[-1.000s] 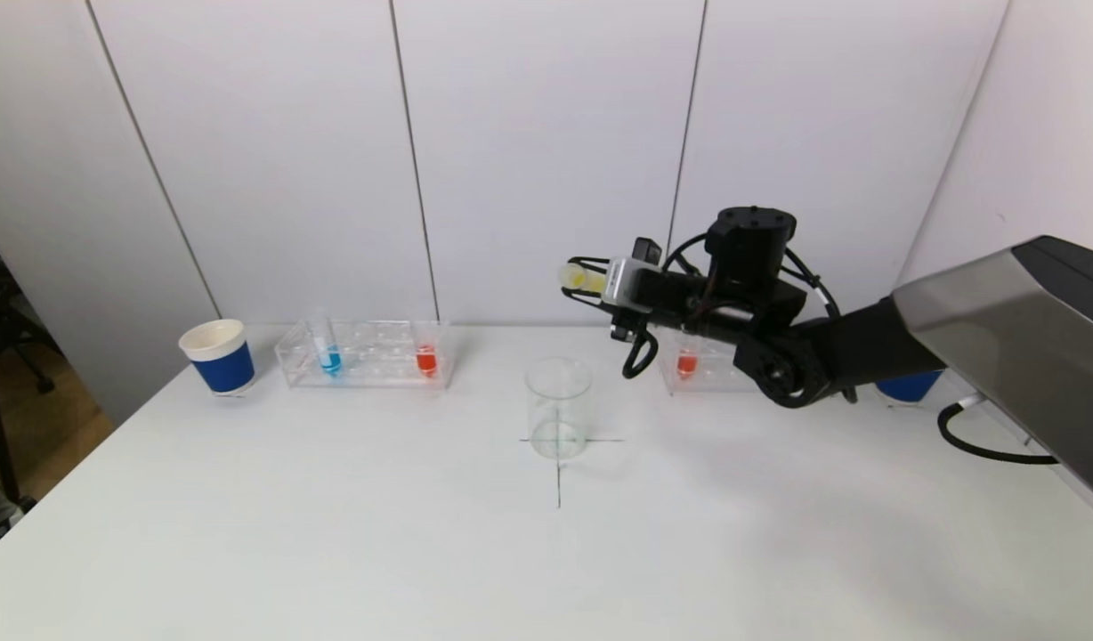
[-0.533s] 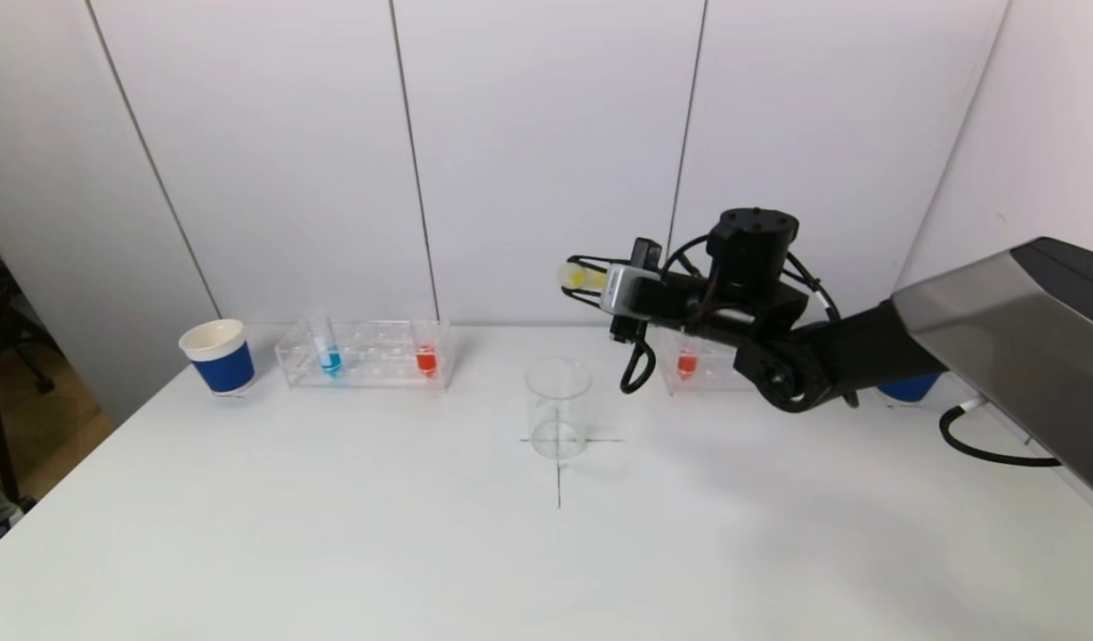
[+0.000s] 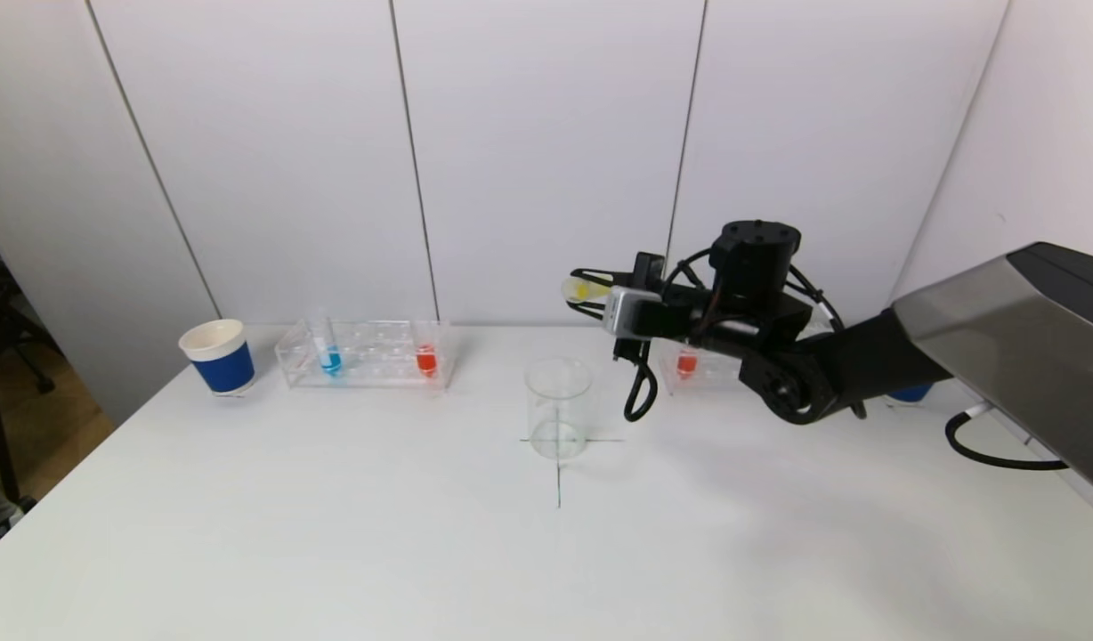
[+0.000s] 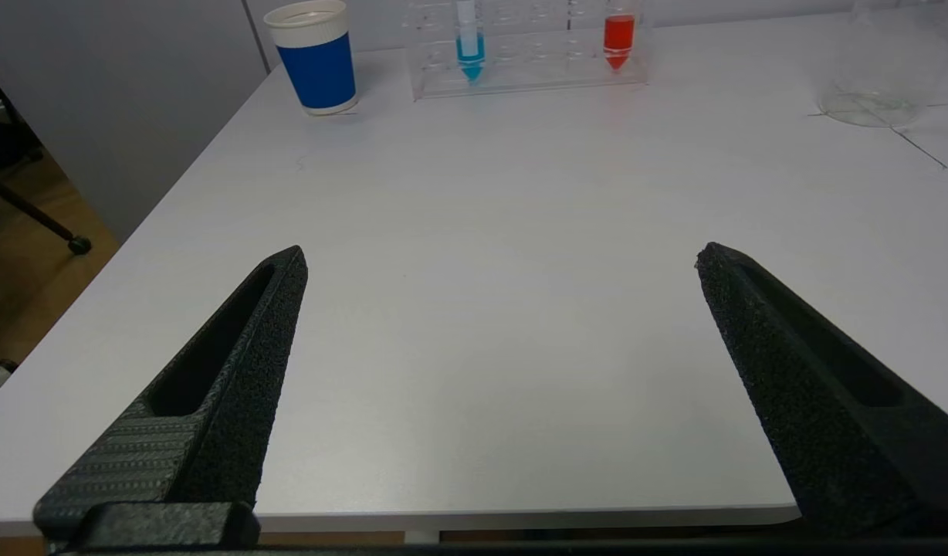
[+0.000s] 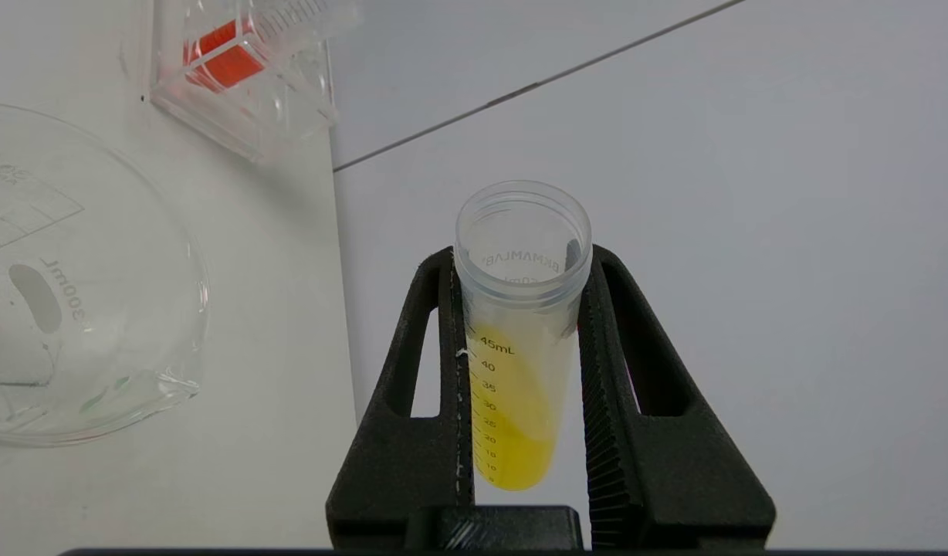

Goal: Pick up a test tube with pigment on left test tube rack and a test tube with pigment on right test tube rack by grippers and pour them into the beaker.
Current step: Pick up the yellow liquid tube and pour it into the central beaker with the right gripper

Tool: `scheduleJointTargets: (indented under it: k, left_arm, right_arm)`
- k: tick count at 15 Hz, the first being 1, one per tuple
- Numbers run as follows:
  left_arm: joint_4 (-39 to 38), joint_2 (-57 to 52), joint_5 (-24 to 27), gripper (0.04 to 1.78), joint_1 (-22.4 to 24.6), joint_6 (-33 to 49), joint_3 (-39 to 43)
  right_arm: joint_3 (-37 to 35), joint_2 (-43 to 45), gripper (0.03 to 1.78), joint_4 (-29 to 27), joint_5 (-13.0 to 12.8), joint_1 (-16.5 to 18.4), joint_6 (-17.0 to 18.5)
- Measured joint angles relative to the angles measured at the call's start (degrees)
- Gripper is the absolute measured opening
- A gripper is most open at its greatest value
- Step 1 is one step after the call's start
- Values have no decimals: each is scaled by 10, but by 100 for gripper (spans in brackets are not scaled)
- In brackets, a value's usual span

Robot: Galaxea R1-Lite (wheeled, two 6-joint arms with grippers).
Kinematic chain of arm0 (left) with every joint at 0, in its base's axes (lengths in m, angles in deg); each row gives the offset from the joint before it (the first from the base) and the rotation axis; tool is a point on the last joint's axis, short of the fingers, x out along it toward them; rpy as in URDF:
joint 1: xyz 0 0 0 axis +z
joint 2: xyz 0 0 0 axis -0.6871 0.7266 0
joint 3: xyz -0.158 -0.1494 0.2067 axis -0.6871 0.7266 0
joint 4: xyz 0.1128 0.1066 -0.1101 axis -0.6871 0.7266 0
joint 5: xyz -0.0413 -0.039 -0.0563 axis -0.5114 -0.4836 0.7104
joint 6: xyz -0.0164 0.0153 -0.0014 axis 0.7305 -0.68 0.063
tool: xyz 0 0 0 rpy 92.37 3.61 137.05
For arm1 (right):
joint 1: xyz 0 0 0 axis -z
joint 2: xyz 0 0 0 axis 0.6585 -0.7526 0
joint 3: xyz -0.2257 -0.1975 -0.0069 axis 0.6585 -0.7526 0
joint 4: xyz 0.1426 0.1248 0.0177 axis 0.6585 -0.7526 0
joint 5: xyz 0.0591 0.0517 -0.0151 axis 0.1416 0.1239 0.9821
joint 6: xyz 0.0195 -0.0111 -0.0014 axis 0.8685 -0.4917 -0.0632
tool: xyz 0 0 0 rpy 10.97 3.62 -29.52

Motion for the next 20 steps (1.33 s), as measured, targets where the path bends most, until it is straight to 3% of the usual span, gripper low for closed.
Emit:
scheduleJointTargets:
  k: [12,20]
  left_arm:
    - [0,0,0,176,0,0,0]
    - [0,0,0,176,0,0,0]
  right_arm:
    - [-31,0,46,26,5,1,-48]
    - [-51,1,46,19,1,-2,-120]
